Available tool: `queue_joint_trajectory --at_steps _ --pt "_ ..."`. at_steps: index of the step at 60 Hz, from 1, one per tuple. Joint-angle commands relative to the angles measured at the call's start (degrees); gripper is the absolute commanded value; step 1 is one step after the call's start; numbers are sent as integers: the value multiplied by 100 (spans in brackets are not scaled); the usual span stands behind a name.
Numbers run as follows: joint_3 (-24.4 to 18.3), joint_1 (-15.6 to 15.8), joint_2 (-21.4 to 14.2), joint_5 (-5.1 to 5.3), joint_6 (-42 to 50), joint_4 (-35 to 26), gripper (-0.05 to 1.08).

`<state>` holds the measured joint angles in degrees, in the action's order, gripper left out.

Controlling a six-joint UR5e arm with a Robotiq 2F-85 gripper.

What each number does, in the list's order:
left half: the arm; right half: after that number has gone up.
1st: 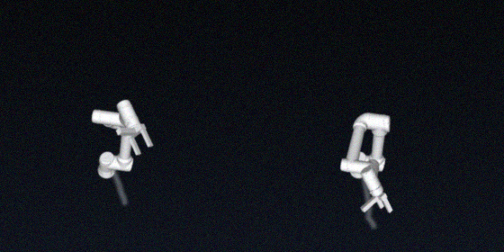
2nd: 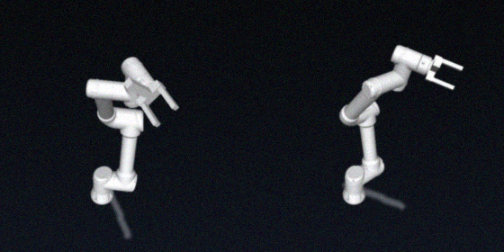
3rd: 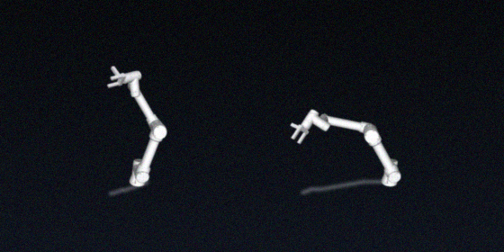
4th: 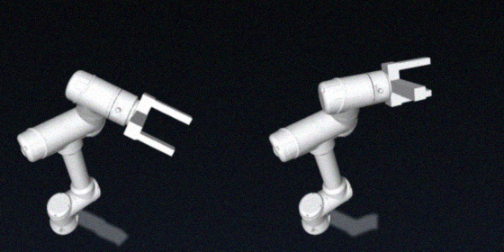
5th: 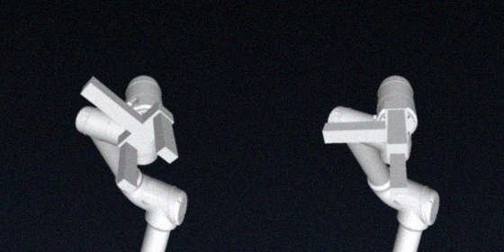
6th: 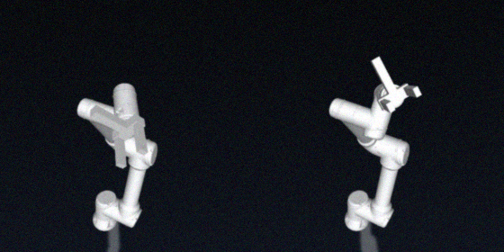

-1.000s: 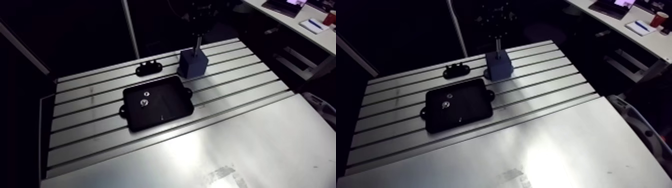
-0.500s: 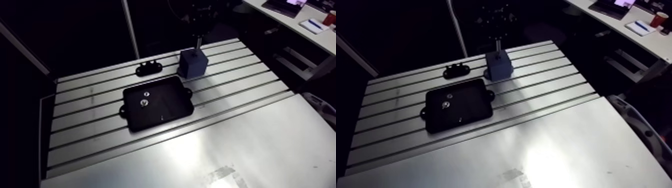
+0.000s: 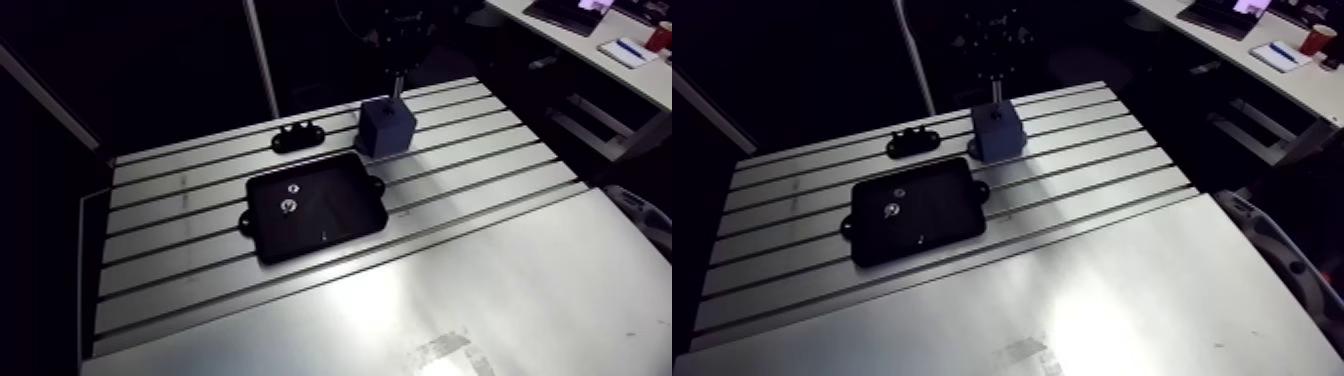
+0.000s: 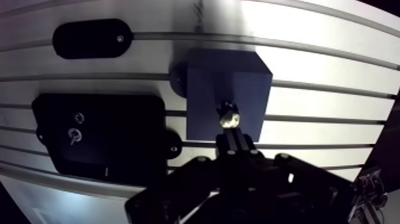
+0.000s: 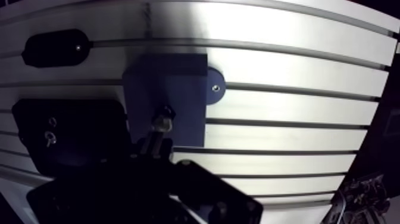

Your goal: Pick up the M10 bolt and insert it into the hex recess until seated.

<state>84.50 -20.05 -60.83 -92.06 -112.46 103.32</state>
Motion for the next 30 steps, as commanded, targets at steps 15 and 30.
queue_joint_trajectory --at_steps 15,30 --pt "7 19 7 0 0 53 107" --pt "17 19 7 7 0 61 107"
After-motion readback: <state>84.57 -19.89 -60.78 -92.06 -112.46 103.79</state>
